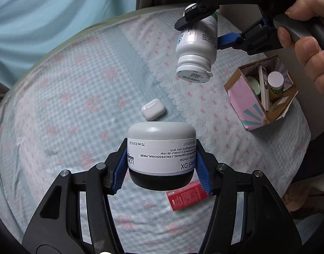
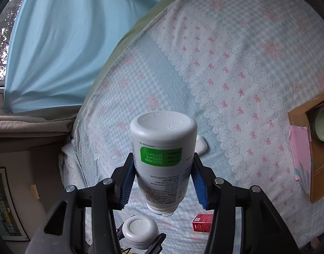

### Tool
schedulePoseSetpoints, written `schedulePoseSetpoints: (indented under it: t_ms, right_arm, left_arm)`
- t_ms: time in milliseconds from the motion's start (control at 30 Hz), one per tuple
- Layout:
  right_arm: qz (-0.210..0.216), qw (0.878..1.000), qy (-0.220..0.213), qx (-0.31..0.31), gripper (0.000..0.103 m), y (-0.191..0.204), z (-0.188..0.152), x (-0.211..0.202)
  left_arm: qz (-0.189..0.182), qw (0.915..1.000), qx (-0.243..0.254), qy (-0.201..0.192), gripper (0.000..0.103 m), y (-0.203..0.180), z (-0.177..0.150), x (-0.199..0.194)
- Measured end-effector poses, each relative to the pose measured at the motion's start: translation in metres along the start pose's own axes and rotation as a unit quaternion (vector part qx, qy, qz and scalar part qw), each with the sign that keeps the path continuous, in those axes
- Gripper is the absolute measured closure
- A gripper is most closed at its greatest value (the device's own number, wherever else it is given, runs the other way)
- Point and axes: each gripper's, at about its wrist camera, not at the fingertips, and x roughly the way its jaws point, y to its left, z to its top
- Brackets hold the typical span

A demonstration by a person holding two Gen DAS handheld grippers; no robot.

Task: Organize rigid objects
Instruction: 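Carry the cream jar and pill bottle over the cardboard box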

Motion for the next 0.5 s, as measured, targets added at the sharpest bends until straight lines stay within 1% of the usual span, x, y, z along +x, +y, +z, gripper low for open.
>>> schedulePoseSetpoints:
  t_ms: [133, 267, 367, 433, 500]
  right_arm:
    - [0.037, 0.999, -0.005, 0.01, 0.057, -0.009, -0.019, -0.04]
    - [0.042, 0.999, -0.01, -0.011, 0.057, -0.021, -0.035, -0.081]
    - [0.053, 0.998, -0.007, -0.02, 0.057, -0.042, -0.042, -0.11]
    - [0.06, 0.998, -0.004, -0.024, 0.057, -0.062, -0.043, -0.131]
    - [0.059, 0.998, -0.002, -0.031, 0.057, -0.08, -0.041, -0.151]
  left_arm:
    - [0.001, 0.9999, 0.008, -0.014, 0.05, -0.023, 0.004, -0.026]
    - [0.005, 0.9997, 0.008, -0.024, 0.05, -0.056, 0.013, -0.046]
    - [0.003, 0.9995, -0.007, -0.03, 0.05, -0.082, 0.02, -0.055]
    - [0.008, 0.9994, -0.015, -0.032, 0.05, -0.103, 0.026, -0.057]
    - [0.008, 0.9991, -0.026, -0.032, 0.05, -0.124, 0.032, -0.057]
